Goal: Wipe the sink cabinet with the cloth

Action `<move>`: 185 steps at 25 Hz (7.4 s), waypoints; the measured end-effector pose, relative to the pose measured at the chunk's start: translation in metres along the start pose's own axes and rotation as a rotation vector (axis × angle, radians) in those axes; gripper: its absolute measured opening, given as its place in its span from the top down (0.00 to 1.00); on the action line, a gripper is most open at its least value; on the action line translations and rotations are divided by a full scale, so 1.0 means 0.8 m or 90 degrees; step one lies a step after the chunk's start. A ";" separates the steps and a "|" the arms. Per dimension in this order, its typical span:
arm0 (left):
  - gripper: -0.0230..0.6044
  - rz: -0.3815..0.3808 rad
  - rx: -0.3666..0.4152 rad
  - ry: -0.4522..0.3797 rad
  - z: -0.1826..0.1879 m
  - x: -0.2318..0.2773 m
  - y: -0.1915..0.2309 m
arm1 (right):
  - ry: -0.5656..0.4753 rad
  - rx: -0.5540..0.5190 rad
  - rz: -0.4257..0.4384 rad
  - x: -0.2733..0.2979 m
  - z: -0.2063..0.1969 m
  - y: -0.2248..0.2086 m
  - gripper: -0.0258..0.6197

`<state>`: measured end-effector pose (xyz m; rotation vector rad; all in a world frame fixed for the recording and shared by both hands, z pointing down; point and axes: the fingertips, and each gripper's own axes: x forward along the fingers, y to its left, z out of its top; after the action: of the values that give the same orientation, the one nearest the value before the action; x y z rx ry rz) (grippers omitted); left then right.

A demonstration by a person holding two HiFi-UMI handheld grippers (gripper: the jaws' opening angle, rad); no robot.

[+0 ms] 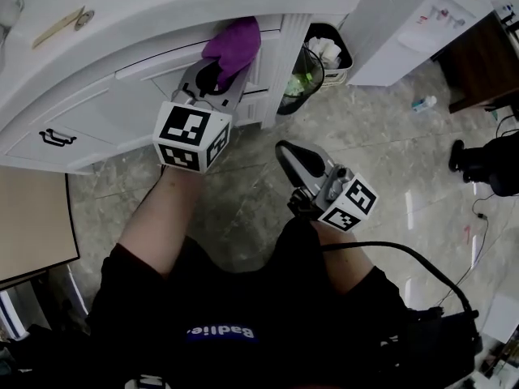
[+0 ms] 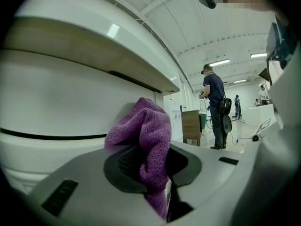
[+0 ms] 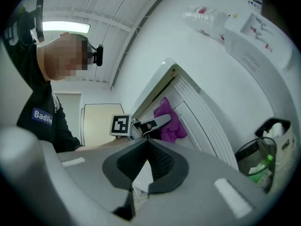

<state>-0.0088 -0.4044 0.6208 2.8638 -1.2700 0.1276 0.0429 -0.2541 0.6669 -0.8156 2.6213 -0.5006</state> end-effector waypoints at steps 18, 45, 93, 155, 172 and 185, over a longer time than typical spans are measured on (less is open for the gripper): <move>0.82 0.069 0.001 -0.031 -0.021 -0.118 0.042 | 0.015 -0.005 0.044 0.015 -0.022 0.023 0.97; 0.82 0.008 -0.025 0.066 -0.084 0.007 -0.009 | -0.032 0.013 0.057 -0.002 -0.008 0.030 0.97; 0.82 -0.044 -0.045 0.066 -0.176 0.045 -0.035 | -0.010 0.000 0.044 -0.029 -0.017 0.044 0.97; 0.82 -0.092 -0.169 0.004 0.630 -0.591 -0.215 | 0.162 -0.062 0.013 0.057 0.448 0.668 0.97; 0.82 -0.133 -0.133 -0.025 0.639 -0.618 -0.307 | 0.138 -0.106 0.040 -0.006 0.474 0.718 0.97; 0.82 -0.141 -0.125 -0.012 0.624 -0.623 -0.331 | 0.139 -0.094 0.034 -0.023 0.463 0.719 0.97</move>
<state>-0.1101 0.1231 0.0923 2.8130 -0.9026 -0.0242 -0.0561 0.1169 0.1005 -0.7704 2.9016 -0.4056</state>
